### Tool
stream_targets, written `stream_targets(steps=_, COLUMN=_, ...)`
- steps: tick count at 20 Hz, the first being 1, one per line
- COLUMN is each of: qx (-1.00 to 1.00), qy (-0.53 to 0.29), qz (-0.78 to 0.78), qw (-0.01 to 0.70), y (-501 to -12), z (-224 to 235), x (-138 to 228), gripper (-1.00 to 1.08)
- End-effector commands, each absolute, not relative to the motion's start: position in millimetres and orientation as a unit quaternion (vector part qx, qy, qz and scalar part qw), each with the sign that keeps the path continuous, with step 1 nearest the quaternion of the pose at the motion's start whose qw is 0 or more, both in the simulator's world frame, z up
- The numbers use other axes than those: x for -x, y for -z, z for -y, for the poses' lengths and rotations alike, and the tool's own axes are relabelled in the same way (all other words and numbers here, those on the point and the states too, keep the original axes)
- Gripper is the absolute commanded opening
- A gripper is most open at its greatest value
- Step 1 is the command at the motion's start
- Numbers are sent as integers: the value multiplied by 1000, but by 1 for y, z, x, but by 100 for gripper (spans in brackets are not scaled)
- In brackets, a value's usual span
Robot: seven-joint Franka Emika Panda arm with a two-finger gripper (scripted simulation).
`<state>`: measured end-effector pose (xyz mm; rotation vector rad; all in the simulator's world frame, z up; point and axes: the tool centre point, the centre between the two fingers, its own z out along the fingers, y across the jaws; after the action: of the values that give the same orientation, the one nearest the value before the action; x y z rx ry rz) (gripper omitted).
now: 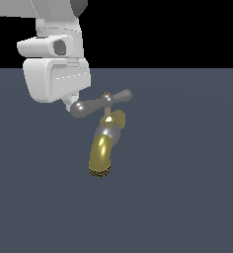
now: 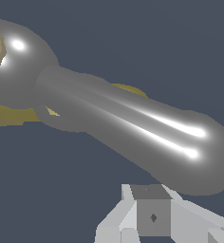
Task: Turn on the faucet by rotating a designated handle.
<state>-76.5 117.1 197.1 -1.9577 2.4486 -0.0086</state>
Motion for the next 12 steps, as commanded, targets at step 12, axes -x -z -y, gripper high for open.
stream_targets(steps=12, qx=625, qy=1, qz=-780, qw=0, y=-197, z=-108, x=102, gripper=-100)
